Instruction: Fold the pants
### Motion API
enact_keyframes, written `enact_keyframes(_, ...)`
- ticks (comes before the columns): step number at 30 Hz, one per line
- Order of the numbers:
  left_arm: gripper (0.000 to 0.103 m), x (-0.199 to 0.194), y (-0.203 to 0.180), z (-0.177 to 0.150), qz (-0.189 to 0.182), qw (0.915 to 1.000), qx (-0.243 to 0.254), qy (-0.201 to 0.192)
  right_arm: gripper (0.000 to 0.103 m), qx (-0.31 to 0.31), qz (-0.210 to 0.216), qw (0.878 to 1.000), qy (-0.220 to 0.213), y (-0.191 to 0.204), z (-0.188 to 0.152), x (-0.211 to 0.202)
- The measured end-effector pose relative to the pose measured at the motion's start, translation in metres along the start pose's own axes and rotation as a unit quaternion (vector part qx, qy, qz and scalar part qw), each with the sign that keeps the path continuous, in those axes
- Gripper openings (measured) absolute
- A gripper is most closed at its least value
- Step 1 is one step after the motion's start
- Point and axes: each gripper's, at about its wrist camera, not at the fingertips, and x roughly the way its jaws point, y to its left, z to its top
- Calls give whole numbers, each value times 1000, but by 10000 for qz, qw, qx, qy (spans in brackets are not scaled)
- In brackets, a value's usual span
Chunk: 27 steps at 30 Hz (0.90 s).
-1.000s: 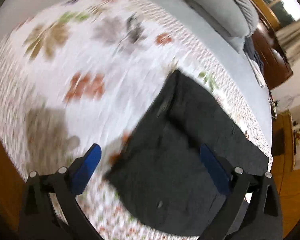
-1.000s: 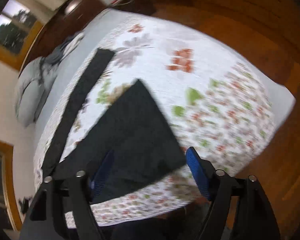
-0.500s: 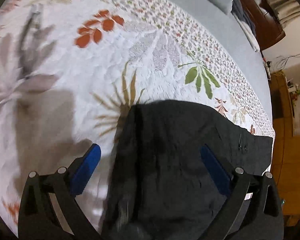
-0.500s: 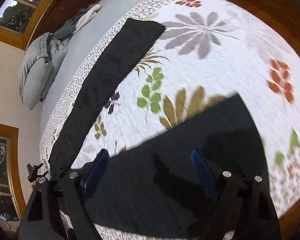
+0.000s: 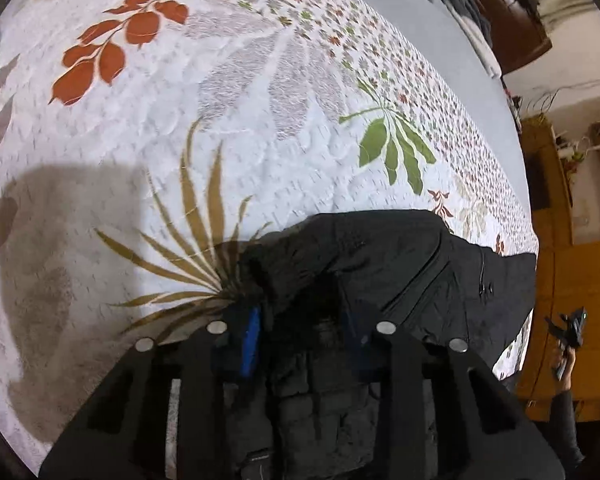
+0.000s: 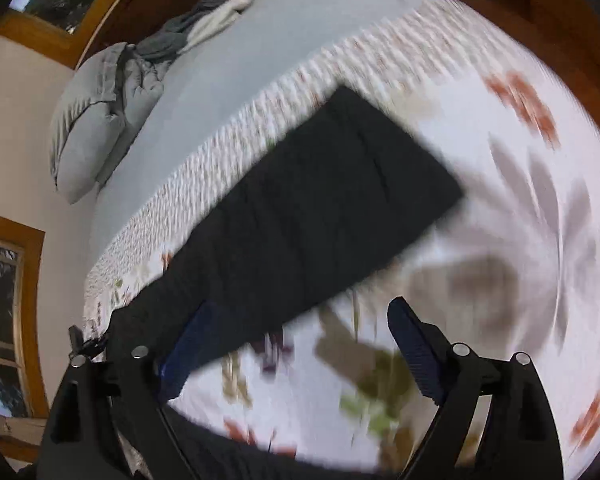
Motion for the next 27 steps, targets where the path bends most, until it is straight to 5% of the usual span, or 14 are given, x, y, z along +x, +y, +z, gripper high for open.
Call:
enact_keyframes(8, 29, 9, 3, -2, 168, 9998, -107, -68, 90, -473, -788, 9948, 450, -1, 114, 76)
enact_keyframes(21, 30, 12, 1, 2, 340, 9992, -232, 4, 90, -869, -841, 9877, 988, -8, 151, 142)
enact_keyframes(24, 25, 11, -7, 1, 562, 9982, -181, -51, 38, -986, -882, 9861, 1010, -4, 142, 140)
enact_keyframes(25, 23, 7, -12, -1, 689, 9974, -119, -163, 13, -941, -833, 9870, 1002, -5, 139, 135)
enact_keyframes(26, 12, 2, -17, -3, 809, 9963, -79, -278, 10, -959, -746, 9882, 933, -4, 134, 128)
enact_keyframes(27, 12, -3, -18, -4, 850, 9957, -100, -348, 9, -1031, -692, 9888, 824, -2, 129, 117)
